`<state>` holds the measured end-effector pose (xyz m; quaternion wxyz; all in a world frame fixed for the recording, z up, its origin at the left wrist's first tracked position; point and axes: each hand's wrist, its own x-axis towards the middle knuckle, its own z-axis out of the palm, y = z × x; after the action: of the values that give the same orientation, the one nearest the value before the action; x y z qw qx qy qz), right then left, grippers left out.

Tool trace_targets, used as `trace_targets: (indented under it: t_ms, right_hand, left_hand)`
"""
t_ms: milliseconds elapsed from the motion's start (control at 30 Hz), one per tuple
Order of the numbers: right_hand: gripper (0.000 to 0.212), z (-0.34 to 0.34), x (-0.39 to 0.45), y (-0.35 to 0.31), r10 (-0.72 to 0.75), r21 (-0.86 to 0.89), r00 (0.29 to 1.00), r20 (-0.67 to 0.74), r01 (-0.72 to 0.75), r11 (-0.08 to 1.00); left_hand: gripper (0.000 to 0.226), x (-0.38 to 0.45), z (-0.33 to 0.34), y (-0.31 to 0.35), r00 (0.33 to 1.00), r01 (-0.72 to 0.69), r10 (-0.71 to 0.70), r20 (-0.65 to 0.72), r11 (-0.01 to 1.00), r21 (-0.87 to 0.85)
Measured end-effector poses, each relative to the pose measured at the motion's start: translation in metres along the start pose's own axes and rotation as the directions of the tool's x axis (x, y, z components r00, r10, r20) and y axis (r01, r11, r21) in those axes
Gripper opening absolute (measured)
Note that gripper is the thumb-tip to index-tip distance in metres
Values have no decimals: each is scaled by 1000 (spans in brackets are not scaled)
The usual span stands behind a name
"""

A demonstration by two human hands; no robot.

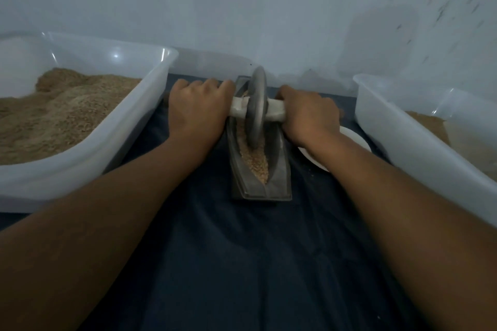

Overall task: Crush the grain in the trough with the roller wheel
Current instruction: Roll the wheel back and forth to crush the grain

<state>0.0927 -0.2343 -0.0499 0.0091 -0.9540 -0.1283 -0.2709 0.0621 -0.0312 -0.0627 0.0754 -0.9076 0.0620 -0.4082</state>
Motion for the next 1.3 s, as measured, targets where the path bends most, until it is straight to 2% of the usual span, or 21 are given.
trace_targets:
  t_ms: [133,333,433,700,800,1000,1300]
  right_hand:
    - [28,3,9,3,-7,10,999,37,7,1000]
    - [28,-4,33,6,-27,-12,976,215,31,999]
    - [29,-5,40,6,-33,-27,972,233,40,999]
    - [24,1,27,7,21,14,983,185,-24,1000]
    - [28,1,14,5,5,32,993,114,-9,999]
    - [21,-4,-8,-2,-22,18,1000,-12,22,1000]
    - [19,-18,-40,-9,-23,-8,996,-85,22,1000]
  left_hand:
    - [7,8,10,-2,1000,-10,10,-6,1000,-17]
    - [13,14,20,-4,1000,6,-7,-26,999,-34]
    - [12,15,24,-5,999,15,-16,-32,999,-28]
    - [11,17,22,-3,999,-3,4,-49,1000,14]
    - [9,10,17,-1,999,-2,3,-36,1000,19]
    - [4,-7,2,2,999,16,-16,-43,1000,-6]
    - [8,-25,-21,7,999,21,-21,-26,1000,-19]
